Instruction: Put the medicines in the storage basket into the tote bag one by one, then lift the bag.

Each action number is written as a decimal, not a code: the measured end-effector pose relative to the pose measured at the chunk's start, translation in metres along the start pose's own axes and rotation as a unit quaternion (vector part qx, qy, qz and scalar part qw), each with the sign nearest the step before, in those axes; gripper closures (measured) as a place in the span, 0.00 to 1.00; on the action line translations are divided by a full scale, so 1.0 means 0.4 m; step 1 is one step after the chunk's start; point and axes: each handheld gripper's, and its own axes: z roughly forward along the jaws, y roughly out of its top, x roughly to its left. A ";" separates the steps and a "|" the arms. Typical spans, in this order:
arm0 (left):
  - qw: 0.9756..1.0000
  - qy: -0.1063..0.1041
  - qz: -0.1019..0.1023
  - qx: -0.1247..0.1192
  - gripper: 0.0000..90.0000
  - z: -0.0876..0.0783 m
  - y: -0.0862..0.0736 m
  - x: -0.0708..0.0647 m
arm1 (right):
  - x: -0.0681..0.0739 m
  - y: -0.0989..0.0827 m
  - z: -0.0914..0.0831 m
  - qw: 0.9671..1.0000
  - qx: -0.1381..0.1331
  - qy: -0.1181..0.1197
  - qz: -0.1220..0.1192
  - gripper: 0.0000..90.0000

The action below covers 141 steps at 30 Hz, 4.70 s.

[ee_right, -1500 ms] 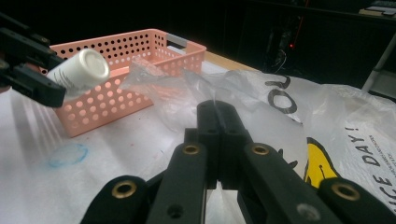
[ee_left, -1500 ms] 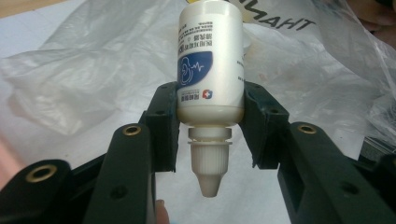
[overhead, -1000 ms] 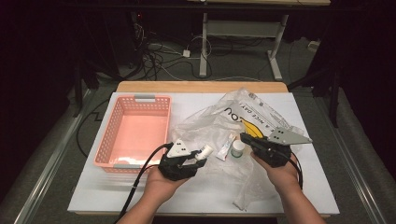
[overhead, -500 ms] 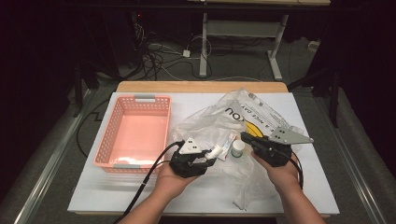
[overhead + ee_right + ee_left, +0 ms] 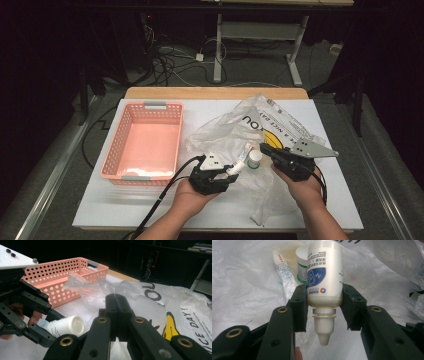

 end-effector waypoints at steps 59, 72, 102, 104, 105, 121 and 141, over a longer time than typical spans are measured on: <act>1.000 -0.028 0.000 0.013 0.65 0.247 0.118 -0.058 | -0.024 0.022 -0.029 1.000 -0.024 -0.010 0.000 1.00; 0.997 0.027 0.019 0.066 0.64 0.326 0.098 -0.070 | -0.023 0.017 -0.027 1.000 -0.020 -0.007 0.001 1.00; 1.000 -0.007 -0.013 0.025 0.43 0.042 -0.059 0.004 | -0.018 0.012 -0.029 1.000 -0.012 -0.010 -0.002 1.00; 1.000 0.006 -0.016 0.020 0.38 0.033 -0.071 0.013 | -0.019 0.011 -0.029 1.000 -0.011 -0.011 -0.002 1.00; 1.000 0.013 -0.020 0.019 0.35 0.029 -0.076 0.019 | -0.019 0.010 -0.028 1.000 -0.010 -0.012 -0.001 1.00; 0.996 0.030 -0.023 0.080 0.00 0.088 -0.059 0.071 | -0.027 -0.005 -0.025 1.000 0.000 -0.017 0.009 1.00; 0.995 0.068 -0.012 0.074 0.68 0.110 -0.061 0.063 | -0.025 -0.016 -0.015 1.000 0.011 -0.018 0.008 1.00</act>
